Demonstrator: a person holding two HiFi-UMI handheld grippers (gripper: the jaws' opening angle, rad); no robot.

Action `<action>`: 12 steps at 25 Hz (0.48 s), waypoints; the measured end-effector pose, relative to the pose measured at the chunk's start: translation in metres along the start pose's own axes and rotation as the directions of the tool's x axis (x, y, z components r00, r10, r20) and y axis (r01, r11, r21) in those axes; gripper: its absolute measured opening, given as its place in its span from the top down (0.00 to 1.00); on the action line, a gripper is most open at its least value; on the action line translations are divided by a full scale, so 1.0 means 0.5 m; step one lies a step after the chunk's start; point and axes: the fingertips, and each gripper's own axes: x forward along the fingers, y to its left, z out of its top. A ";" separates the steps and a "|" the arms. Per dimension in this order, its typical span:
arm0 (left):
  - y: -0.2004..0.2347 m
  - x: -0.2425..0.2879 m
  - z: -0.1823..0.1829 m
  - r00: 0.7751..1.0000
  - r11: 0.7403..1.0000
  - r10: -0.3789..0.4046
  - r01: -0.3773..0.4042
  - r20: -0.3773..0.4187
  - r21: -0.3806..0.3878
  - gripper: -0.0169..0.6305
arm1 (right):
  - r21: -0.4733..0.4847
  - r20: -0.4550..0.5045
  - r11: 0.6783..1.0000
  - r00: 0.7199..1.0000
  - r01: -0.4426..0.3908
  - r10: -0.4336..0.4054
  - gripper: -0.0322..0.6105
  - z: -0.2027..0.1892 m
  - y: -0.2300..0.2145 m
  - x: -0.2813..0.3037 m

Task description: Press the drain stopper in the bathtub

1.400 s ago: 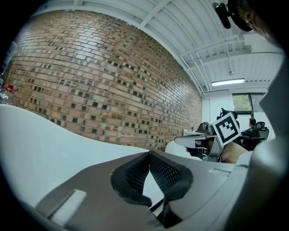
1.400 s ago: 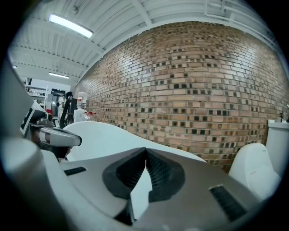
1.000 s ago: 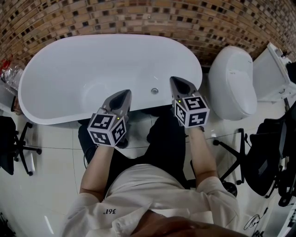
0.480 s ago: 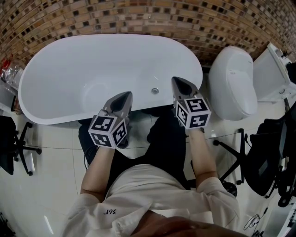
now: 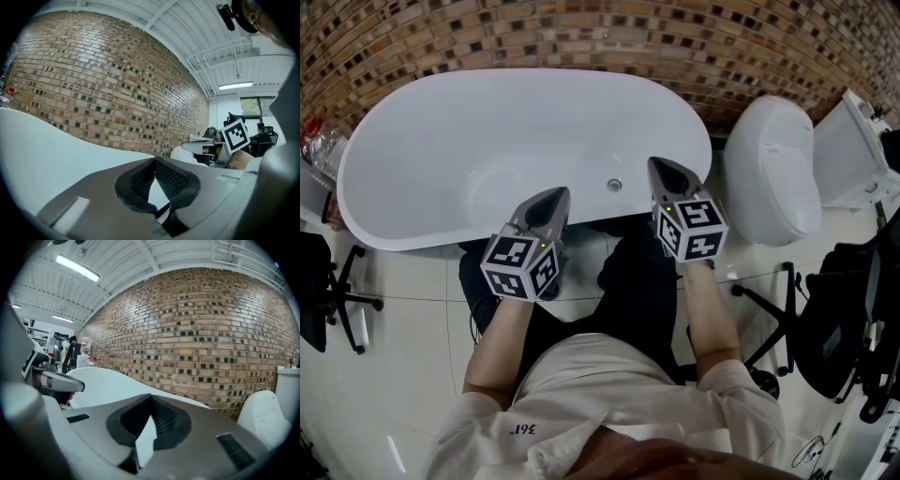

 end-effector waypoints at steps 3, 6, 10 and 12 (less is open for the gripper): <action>-0.001 0.000 -0.002 1.000 1.000 0.000 0.000 -0.002 -0.001 0.96 | -0.005 -0.007 1.000 1.000 -0.003 0.003 0.93 -0.004 0.001 0.000; -0.002 0.000 -0.004 1.000 1.000 -0.002 0.002 -0.004 0.000 0.96 | -0.010 -0.014 1.000 1.000 -0.006 0.006 0.93 -0.009 0.003 0.001; -0.004 0.000 -0.007 1.000 1.000 -0.003 0.003 -0.006 0.004 0.96 | -0.018 -0.020 1.000 1.000 -0.014 0.014 0.93 -0.013 0.008 0.001; -0.005 0.000 -0.007 1.000 1.000 -0.004 0.004 -0.007 0.005 0.96 | -0.020 -0.021 1.000 1.000 -0.017 0.016 0.93 -0.013 0.009 0.001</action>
